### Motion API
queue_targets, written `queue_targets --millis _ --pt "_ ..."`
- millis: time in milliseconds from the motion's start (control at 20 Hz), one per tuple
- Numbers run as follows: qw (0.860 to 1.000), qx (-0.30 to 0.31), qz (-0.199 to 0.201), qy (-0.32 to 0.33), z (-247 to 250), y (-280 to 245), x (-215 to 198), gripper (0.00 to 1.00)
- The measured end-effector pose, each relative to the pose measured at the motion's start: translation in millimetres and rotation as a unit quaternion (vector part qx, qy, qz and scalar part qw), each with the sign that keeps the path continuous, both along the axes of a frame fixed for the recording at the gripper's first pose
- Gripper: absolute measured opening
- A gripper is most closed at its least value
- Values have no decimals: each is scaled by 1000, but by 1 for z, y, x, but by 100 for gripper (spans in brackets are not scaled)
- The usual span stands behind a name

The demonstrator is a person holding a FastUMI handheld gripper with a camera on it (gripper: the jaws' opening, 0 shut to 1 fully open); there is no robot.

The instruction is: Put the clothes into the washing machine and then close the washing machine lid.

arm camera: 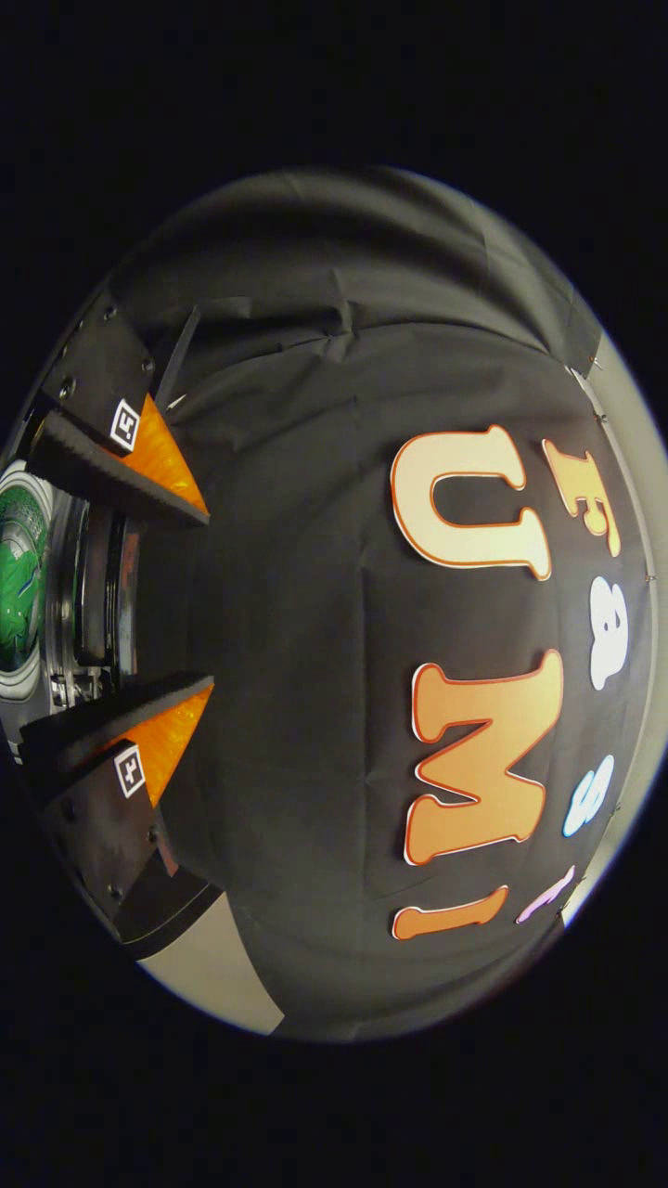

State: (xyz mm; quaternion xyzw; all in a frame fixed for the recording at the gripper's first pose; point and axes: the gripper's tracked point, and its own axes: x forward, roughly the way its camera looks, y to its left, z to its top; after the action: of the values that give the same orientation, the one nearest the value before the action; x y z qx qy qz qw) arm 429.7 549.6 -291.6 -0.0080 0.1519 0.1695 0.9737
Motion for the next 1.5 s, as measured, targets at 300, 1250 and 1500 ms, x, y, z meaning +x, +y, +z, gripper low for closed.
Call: queue_targets --millis 300,1250,1500 --pt "1000 5 2 -20 -2 -9 -41 99" --pt "999 7 36 8 -53 -45 -175 99" --pt "999 11 32 -28 11 -52 -181 98"
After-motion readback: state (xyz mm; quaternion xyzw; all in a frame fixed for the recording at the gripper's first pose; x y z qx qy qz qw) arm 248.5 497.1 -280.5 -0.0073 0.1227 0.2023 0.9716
